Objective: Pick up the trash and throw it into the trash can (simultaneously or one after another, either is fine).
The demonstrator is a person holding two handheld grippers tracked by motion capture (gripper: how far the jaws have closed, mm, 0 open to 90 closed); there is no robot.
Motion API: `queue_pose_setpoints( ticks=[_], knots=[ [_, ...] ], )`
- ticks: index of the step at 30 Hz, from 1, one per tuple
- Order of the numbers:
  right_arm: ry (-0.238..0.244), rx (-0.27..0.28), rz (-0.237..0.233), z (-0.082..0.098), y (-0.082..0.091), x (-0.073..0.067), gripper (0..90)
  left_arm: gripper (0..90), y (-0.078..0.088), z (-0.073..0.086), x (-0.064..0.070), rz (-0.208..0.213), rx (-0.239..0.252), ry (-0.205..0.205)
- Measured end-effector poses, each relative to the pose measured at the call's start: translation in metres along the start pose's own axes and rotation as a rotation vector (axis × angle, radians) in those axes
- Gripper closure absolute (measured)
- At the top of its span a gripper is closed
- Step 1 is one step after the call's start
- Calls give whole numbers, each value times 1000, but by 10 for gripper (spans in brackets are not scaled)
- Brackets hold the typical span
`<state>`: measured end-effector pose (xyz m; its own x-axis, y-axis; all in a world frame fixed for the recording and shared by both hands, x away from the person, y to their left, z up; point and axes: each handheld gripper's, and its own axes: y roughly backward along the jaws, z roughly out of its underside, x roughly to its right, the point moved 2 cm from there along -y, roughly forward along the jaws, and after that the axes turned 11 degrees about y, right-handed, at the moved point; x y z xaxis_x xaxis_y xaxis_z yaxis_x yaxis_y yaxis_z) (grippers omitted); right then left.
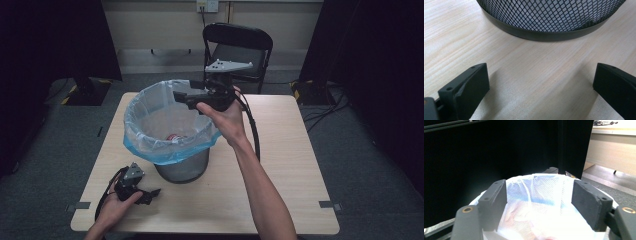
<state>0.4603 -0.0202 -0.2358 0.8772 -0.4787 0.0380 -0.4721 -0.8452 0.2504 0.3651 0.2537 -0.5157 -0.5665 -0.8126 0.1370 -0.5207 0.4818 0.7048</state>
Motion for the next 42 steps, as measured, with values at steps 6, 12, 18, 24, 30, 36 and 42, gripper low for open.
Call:
queue_pose_setpoints(
  ticks=[6, 12, 18, 24, 30, 36, 42],
  knots=[
    [5, -3, 15, 1, 5, 3, 230, 0, 0, 0, 0, 0, 0, -1],
    [1, -4, 42, 6, 14, 11, 218, 0, 0, 0, 0, 0, 0, -1],
    [1, -17, 90, 11, 25, 20, 207, 0, 0, 0, 0, 0, 0, 0],
    [-17, -25, 134, 19, 38, 32, 205, 0, 0, 0, 0, 5, 3, 2],
    [-18, -26, 169, 23, 49, 38, 190, 0, 0, 0, 0, 5, 3, 1],
    [-27, -37, 227, 29, 66, 42, 191, 0, 0, 0, 0, 5, 3, 1],
    [-62, -43, 266, 41, 85, 49, 197, 0, 0, 0, 0, 5, 3, 1]
  ],
)
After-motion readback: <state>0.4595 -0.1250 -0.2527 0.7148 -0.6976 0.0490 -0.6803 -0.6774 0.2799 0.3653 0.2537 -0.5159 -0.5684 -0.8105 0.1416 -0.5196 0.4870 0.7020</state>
